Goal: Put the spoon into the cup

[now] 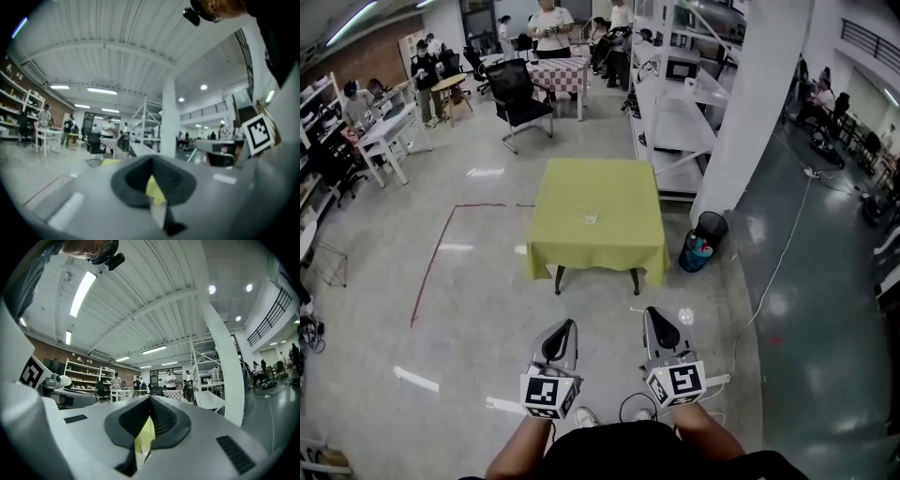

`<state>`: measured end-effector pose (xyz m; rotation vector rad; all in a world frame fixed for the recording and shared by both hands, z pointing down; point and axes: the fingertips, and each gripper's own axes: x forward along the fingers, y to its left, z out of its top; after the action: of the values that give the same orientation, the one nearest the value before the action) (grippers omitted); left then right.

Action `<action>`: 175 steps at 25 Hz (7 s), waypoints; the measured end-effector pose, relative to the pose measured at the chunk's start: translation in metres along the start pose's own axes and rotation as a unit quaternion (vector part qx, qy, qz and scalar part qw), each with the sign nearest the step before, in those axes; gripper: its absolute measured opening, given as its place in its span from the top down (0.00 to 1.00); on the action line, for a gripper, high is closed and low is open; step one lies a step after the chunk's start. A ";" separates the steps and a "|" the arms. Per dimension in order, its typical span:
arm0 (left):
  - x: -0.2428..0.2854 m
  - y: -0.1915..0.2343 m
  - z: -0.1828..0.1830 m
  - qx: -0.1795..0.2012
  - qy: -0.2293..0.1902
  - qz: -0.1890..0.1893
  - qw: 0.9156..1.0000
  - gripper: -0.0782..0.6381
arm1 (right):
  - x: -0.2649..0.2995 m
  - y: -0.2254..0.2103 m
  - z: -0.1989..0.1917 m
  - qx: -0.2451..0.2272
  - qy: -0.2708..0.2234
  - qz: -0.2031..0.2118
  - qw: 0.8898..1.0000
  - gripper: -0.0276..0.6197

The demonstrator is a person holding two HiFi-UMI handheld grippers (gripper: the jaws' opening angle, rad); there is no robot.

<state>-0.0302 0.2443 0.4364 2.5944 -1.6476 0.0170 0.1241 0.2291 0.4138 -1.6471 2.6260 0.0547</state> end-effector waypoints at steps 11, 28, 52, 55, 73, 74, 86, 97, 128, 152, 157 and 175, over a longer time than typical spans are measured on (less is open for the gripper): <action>-0.004 0.040 -0.012 0.002 0.017 0.008 1.000 0.88 | 0.018 0.029 -0.006 -0.007 -0.003 0.005 1.000 0.95; 0.116 0.064 -0.012 0.003 0.039 0.014 0.999 0.88 | 0.120 -0.048 -0.014 0.008 -0.004 0.028 1.000 0.95; 0.227 0.077 -0.022 0.003 0.072 0.060 0.996 0.88 | 0.216 -0.128 -0.046 0.049 0.016 0.076 0.996 0.95; 0.234 0.084 -0.026 0.003 0.073 0.061 0.995 0.88 | 0.226 -0.127 -0.050 0.049 0.016 0.079 0.996 0.95; 0.288 0.201 -0.018 0.001 0.049 0.043 0.998 0.88 | 0.351 -0.089 -0.047 0.020 0.005 0.075 0.997 0.95; 0.292 0.208 -0.019 0.000 0.050 0.038 0.998 0.88 | 0.358 -0.087 -0.047 0.015 0.004 0.074 0.997 0.94; 0.320 0.272 -0.011 -0.004 0.042 0.023 0.999 0.88 | 0.414 -0.069 -0.041 -0.014 0.006 0.053 0.998 0.95; 0.353 0.293 -0.017 -0.028 0.064 0.005 0.998 0.88 | 0.438 -0.091 -0.057 -0.002 0.020 0.018 1.000 0.94; 0.501 0.321 -0.101 -0.044 0.141 0.017 0.989 0.88 | 0.564 -0.154 -0.211 0.015 0.173 0.083 0.981 0.94; 0.505 0.319 -0.127 -0.046 0.179 0.013 0.983 0.88 | 0.572 -0.145 -0.309 0.024 0.256 0.108 0.960 0.94; 0.502 0.321 -0.124 -0.044 0.177 0.016 0.983 0.88 | 0.573 -0.142 -0.299 0.027 0.241 0.116 0.963 0.84; 0.500 0.302 -0.070 -0.022 0.126 -0.016 0.992 0.88 | 0.575 -0.146 -0.148 -0.002 0.085 0.103 0.991 0.94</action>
<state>-0.0882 -0.3311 0.5447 2.4667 -1.5003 0.2906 0.0028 -0.3591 0.5292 -1.4345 2.9157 -0.0770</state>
